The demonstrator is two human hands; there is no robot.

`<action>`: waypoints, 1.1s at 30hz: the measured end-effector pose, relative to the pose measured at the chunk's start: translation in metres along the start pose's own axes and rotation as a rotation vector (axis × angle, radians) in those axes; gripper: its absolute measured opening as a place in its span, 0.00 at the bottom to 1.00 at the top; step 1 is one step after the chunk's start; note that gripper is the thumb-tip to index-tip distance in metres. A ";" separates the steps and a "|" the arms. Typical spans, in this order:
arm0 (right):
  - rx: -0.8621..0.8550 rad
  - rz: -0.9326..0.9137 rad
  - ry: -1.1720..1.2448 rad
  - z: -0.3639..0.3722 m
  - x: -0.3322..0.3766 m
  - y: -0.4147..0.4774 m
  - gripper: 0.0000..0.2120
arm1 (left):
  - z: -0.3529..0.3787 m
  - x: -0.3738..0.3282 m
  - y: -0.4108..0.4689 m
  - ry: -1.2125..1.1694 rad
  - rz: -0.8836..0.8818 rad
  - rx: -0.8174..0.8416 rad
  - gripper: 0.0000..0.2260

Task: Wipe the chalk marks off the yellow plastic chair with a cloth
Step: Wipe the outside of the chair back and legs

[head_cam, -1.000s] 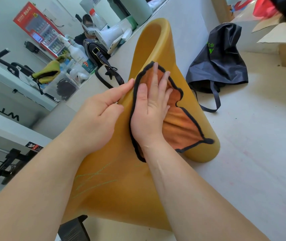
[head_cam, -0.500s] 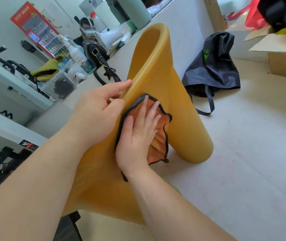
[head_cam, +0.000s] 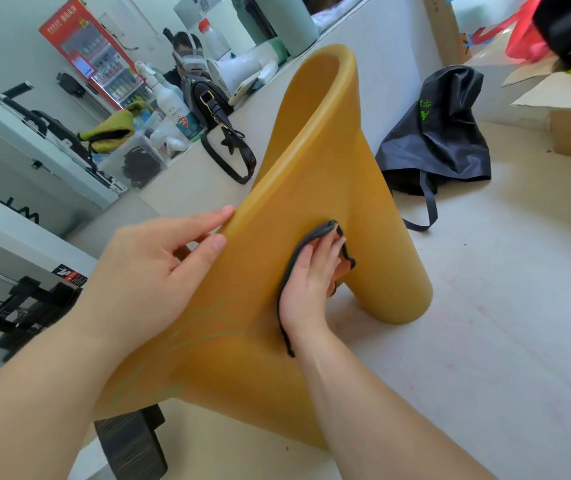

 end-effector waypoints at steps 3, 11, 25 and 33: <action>-0.001 -0.138 -0.002 0.009 0.026 -0.031 0.27 | 0.001 0.005 -0.005 -0.067 -0.021 -0.008 0.15; -0.087 -0.333 0.067 0.007 0.064 -0.010 0.24 | 0.009 0.009 -0.008 -0.175 -0.033 -0.038 0.14; -0.053 -0.339 0.044 0.008 0.082 -0.026 0.25 | 0.008 0.013 -0.008 -0.209 -0.061 -0.002 0.14; -0.113 -0.170 0.089 -0.011 0.061 0.059 0.24 | 0.009 0.008 -0.007 -0.225 -0.054 0.007 0.14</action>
Point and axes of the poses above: each hand's wrist, its own y-axis towards the middle knuckle, its own z-axis out of the palm, x = y × z, the point moved 7 cm from there along y, towards the middle knuckle, and after that the axes turned 8 degrees about -x, right-handed, at the moved point
